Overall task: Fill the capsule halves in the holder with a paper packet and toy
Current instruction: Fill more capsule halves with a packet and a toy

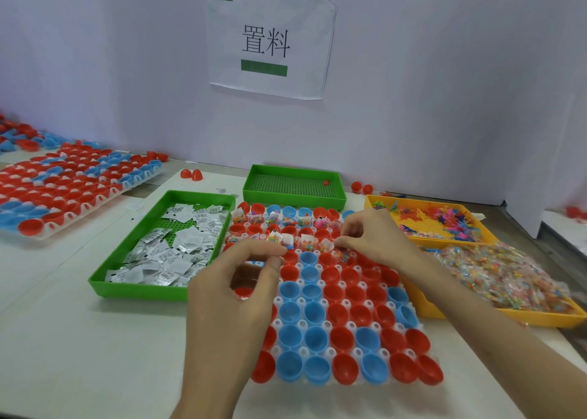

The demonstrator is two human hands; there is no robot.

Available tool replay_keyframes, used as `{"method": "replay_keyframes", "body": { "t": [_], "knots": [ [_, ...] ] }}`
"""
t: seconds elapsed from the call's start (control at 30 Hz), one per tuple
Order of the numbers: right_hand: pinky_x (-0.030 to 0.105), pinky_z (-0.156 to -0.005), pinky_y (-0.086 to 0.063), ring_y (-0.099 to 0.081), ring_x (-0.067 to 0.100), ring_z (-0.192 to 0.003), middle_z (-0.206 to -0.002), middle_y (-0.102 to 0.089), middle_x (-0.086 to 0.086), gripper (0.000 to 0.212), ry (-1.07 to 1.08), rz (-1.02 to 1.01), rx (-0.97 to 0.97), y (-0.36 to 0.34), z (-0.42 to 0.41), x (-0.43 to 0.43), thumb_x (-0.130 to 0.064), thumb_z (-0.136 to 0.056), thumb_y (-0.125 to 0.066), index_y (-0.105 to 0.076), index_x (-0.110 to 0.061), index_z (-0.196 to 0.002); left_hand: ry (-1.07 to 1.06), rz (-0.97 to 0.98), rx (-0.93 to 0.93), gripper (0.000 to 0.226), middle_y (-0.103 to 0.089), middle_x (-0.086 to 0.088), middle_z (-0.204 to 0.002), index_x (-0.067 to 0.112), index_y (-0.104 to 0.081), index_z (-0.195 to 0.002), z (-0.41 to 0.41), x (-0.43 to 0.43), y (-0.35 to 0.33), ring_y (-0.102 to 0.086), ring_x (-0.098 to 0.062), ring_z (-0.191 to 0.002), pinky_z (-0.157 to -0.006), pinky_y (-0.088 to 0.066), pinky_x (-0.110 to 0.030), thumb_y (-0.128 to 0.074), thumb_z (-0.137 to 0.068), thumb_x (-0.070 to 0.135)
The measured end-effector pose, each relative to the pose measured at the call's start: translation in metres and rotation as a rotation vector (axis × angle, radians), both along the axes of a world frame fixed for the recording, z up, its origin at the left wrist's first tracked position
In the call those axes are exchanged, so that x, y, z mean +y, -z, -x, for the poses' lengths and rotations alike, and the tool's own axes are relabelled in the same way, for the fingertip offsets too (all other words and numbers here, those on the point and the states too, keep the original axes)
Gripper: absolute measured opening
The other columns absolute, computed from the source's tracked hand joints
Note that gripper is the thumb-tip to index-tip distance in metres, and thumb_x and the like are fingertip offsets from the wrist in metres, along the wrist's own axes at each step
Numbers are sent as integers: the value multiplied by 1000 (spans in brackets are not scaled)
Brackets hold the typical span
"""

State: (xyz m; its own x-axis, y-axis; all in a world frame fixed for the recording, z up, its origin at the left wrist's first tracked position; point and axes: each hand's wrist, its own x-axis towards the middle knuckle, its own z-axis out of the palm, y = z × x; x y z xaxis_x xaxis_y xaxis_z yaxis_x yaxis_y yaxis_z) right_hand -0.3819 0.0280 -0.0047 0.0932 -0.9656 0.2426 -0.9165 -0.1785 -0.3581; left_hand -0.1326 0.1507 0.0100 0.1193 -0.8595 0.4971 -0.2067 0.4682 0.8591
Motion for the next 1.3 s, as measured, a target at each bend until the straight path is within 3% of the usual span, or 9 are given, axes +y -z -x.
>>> {"method": "replay_keyframes", "body": {
  "t": [0.17,0.37,0.63,0.8,0.93,1.07,1.17,1.3],
  "knots": [
    [11,-54,-32,-55,-1,-62,-64,-60,-16,22,-20,-48,52,-4,1,-2,-33,-83,-80,-65,-33,-67,-6,4,-2,35,-73,15,-79,38,-72,-83,0,1,1,-69,-10,-69,-61,-52,-15,-70,-86,4],
    [11,-61,-38,-59,-2,-69,-70,-63,-20,6,-45,-23,94,-1,-1,-2,-27,-87,-76,-77,-26,-81,-19,-1,-22,33,-71,15,-75,37,-72,-84,-3,1,1,-69,-9,-69,-61,-51,-15,-70,-86,4],
    [5,-59,-44,-62,-6,-66,-66,-66,-17,8,-62,6,41,3,-1,-1,-18,-80,-82,-75,-21,-76,-19,-1,0,37,-72,16,-78,40,-71,-83,-1,0,1,-69,-9,-68,-61,-51,-13,-71,-85,3],
    [8,-59,-43,-62,0,-68,-80,-72,-10,10,-109,-71,151,-3,-5,2,-20,-92,-70,-80,-17,-92,-15,-3,-7,34,-72,17,-79,37,-72,-83,2,2,1,-69,-8,-68,-60,-52,-15,-70,-86,3],
    [2,-60,-40,-51,-6,-65,-76,-56,-18,16,-125,-108,190,-3,-5,3,-16,-95,-65,-79,-13,-100,-14,-8,-11,32,-72,16,-76,37,-72,-83,2,2,1,-68,-9,-67,-58,-51,-15,-70,-85,5],
    [8,-66,-43,-60,-2,-72,-85,-73,-10,10,-81,-80,98,-3,-5,3,-17,-90,-72,-81,-18,-94,-17,-14,-9,31,-72,14,-74,37,-72,-83,0,3,1,-69,-9,-67,-59,-51,-14,-70,-84,6],
    [9,-65,-40,-60,-6,-72,-76,-67,-20,4,-61,-45,-22,-6,0,7,-25,-85,-77,-76,-29,-85,-14,-17,-7,33,-72,14,-74,38,-72,-83,-1,2,1,-69,-9,-67,-59,-51,-14,-70,-85,6],
    [8,-62,-37,-58,-10,-77,-80,-65,-25,14,-42,46,-82,-20,6,10,-29,-91,-70,-72,-37,-79,-17,-20,-14,34,-72,15,-76,38,-72,-82,-2,0,0,-69,-8,-67,-59,-53,-17,-70,-85,4]
  ]
}}
